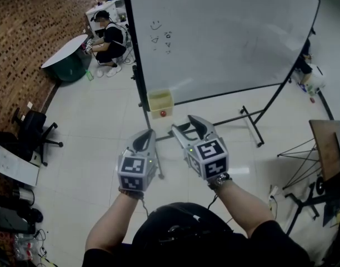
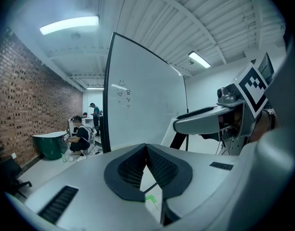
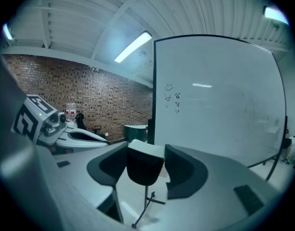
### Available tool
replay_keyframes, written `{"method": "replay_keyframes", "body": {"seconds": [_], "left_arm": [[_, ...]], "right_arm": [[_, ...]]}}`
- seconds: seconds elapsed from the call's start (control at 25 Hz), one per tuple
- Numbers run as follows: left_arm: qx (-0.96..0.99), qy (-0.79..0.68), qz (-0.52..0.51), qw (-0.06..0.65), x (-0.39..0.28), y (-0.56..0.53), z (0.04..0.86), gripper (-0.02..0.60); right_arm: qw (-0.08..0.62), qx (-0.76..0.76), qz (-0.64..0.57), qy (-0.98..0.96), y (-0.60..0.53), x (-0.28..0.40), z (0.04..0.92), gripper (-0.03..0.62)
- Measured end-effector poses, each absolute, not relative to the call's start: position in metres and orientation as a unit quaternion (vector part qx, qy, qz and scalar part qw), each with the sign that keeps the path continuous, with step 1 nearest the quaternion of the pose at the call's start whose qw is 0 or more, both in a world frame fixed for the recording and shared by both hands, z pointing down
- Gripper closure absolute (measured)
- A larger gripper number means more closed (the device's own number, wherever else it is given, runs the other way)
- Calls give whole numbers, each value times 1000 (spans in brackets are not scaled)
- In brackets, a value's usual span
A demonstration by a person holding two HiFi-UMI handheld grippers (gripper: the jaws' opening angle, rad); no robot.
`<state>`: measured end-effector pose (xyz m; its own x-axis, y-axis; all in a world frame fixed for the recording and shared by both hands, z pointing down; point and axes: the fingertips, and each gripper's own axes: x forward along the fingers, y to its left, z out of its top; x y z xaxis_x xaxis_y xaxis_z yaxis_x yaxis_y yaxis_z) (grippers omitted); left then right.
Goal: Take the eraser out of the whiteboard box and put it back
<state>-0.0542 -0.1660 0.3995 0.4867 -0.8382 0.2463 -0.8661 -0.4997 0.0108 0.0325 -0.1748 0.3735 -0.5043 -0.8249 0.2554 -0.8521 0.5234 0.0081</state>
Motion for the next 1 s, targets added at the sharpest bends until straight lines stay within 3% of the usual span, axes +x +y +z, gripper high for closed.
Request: {"method": "replay_keyframes", "body": {"seconds": [1.0], "left_arm": [[813, -560, 125, 94, -33, -194, 431, 583]], "right_arm": [[105, 435, 64, -892, -228, 64, 387, 330]]}}
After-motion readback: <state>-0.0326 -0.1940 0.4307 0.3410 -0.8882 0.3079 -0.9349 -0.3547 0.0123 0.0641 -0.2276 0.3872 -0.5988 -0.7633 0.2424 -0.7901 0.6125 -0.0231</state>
